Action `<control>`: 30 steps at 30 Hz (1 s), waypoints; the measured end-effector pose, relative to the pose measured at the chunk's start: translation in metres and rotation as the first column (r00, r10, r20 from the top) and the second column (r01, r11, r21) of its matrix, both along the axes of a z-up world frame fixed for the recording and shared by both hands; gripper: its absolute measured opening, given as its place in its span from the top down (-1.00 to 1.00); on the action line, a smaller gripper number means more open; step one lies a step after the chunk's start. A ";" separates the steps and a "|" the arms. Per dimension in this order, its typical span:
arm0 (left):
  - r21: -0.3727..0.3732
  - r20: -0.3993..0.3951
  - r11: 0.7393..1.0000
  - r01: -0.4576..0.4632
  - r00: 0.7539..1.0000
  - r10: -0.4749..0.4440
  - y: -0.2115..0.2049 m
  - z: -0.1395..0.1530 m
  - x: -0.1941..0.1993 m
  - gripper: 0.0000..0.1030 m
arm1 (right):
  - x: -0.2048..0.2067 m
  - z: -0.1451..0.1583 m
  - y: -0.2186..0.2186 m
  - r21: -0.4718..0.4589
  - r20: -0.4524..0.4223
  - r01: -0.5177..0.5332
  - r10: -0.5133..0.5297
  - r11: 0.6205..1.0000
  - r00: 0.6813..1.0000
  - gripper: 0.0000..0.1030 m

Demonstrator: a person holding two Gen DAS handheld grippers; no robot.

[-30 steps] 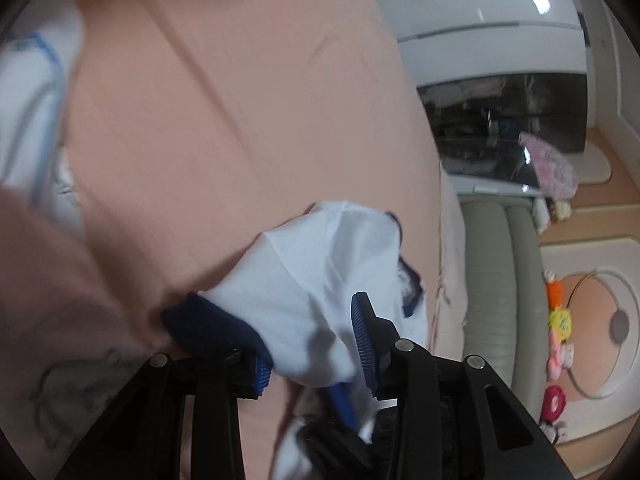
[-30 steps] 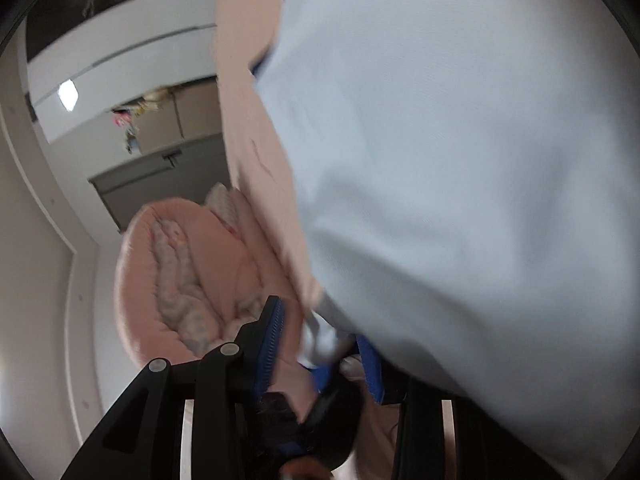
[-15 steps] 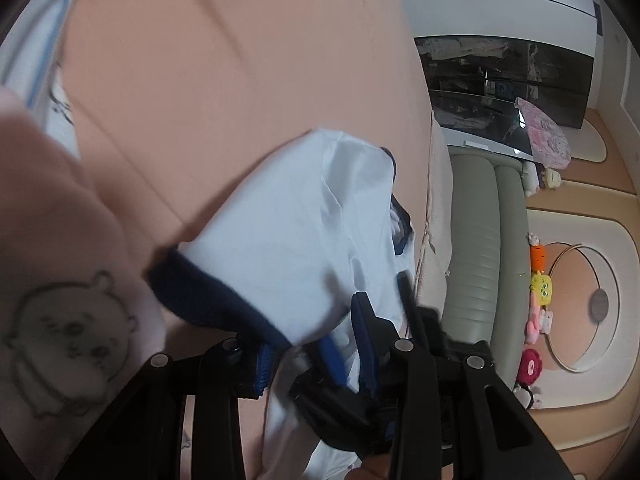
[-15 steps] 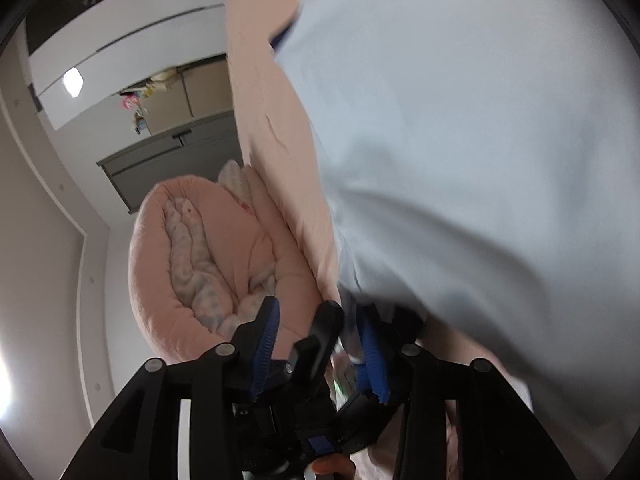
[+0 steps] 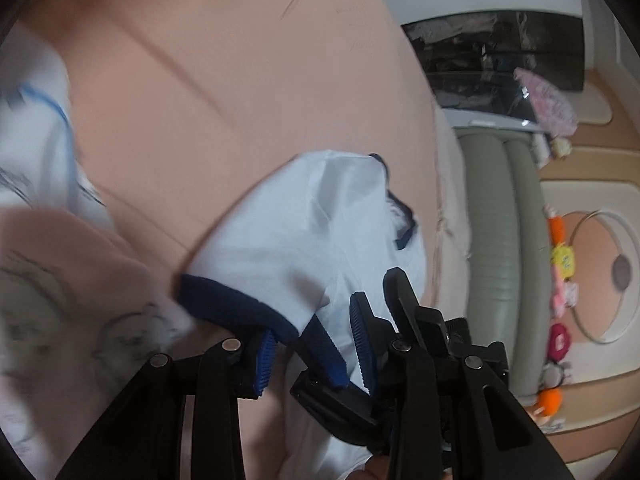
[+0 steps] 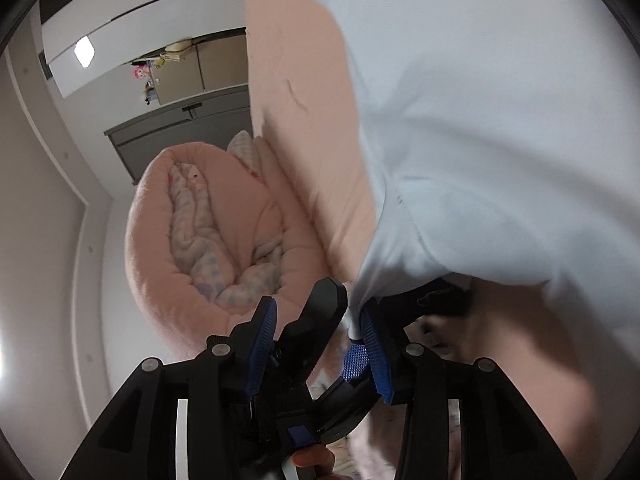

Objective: Fold clothes
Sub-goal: 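Lower the held shirt onto the bed and open both grippers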

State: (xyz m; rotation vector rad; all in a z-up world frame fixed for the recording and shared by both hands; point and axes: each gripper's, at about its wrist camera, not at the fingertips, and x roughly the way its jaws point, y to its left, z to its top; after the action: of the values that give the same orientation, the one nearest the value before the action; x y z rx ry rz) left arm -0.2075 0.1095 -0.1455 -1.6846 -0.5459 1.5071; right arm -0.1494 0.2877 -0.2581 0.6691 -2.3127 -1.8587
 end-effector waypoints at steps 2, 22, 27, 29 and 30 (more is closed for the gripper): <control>-0.028 -0.020 1.000 0.010 1.000 -0.011 -0.006 0.010 -0.004 0.41 | -0.003 0.001 -0.005 -0.029 -0.017 -0.008 0.007 1.000 1.000 0.17; -0.294 -0.165 0.955 -0.045 0.986 -0.005 -0.031 0.049 0.056 0.22 | 0.065 0.099 0.048 0.395 0.380 -0.299 0.141 0.869 0.914 -0.03; -0.262 -0.393 0.962 -0.073 0.919 -0.037 -0.005 0.086 0.085 0.21 | 0.096 0.139 0.065 0.603 0.460 -0.384 0.088 0.699 0.883 -0.03; -0.225 -0.452 0.972 -0.070 0.891 -0.041 0.006 0.099 0.099 0.21 | 0.109 0.146 0.070 0.648 0.487 -0.420 0.077 0.635 0.870 -0.03; -0.210 -0.472 0.975 -0.075 0.881 -0.034 0.010 0.105 0.103 0.20 | 0.115 0.149 0.072 0.666 0.499 -0.437 0.075 0.605 0.863 -0.03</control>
State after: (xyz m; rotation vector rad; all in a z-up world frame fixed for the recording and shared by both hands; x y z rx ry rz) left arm -0.1048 0.1194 -0.0410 -1.3892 -0.1333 1.9736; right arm -0.0340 0.3599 -0.1093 1.5552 -1.3065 -2.7112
